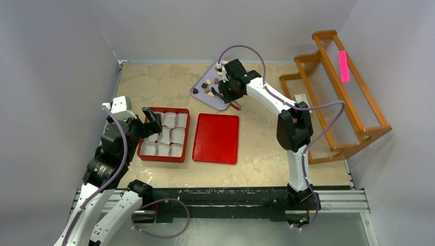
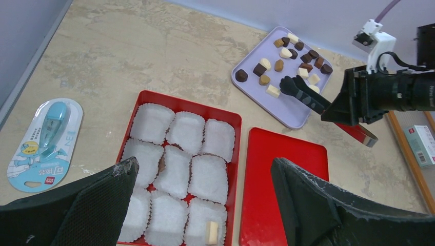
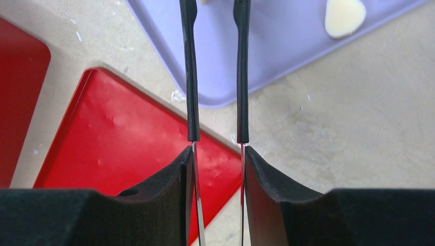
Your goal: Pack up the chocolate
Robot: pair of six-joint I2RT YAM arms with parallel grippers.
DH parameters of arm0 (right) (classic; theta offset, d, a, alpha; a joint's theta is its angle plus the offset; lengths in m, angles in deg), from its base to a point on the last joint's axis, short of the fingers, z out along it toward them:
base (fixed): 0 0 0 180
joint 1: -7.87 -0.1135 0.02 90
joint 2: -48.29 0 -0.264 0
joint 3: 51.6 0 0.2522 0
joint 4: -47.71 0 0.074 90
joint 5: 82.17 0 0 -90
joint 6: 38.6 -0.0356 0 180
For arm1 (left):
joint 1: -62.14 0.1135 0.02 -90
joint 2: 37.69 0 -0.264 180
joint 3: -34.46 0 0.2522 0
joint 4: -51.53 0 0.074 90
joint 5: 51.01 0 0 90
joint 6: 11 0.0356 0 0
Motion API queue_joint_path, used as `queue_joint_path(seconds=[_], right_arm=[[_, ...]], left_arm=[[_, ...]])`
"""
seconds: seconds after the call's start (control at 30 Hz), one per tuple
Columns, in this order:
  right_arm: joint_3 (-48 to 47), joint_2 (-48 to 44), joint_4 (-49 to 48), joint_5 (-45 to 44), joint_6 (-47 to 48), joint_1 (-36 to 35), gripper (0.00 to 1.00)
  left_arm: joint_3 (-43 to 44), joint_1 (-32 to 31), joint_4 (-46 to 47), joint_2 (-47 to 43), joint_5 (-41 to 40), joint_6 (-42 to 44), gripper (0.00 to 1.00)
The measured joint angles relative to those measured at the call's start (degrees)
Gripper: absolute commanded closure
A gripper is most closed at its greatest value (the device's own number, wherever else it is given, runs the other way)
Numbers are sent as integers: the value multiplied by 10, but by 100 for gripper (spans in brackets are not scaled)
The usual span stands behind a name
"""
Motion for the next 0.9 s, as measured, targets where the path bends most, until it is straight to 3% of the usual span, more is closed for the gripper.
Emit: queue_joint_path(seconds=[0.27, 0.9], right_arm=[[-92, 75, 21, 3, 52, 0, 57], [-102, 84, 55, 30, 122, 0, 60]], left_arm=[[0, 0, 0, -3, 0, 0, 0], [0, 0, 0, -3, -1, 0, 0]])
